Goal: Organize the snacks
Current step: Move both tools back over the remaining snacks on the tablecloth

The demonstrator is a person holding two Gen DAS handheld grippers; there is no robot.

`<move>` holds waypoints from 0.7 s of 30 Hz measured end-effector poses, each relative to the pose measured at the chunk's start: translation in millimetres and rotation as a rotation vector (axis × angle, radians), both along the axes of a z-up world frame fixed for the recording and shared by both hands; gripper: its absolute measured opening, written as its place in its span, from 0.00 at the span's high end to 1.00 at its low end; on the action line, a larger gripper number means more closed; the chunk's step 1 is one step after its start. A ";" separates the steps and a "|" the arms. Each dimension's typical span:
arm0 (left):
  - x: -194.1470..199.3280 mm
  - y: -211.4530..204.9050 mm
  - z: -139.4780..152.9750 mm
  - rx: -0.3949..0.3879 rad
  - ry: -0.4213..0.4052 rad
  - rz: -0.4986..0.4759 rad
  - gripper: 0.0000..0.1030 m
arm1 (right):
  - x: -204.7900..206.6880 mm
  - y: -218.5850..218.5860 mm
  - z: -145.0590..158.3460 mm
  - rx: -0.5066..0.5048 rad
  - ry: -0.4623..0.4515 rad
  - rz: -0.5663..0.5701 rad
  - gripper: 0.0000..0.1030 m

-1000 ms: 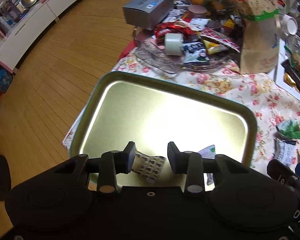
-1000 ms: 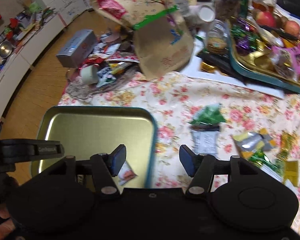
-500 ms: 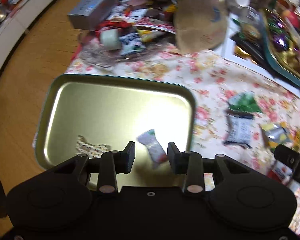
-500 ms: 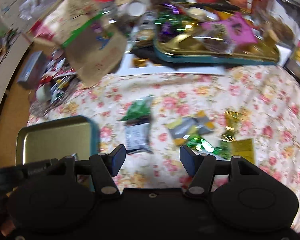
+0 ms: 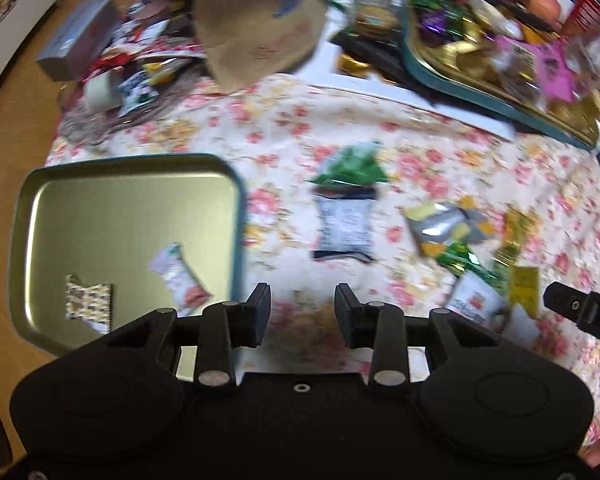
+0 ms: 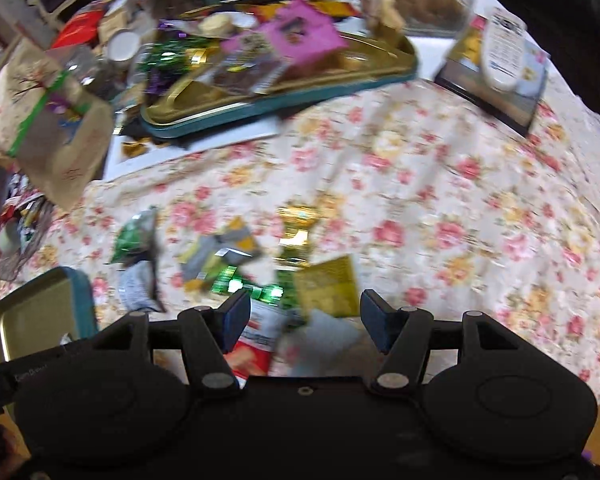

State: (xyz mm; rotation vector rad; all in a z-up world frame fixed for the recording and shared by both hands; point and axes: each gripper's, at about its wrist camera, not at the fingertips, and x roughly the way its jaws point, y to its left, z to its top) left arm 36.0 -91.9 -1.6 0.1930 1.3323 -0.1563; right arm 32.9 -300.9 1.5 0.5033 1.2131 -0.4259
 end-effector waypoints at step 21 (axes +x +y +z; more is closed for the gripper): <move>-38.5 -67.6 -36.4 0.014 0.099 -0.205 0.56 | -34.3 -36.1 -7.6 -0.001 0.094 -0.031 0.30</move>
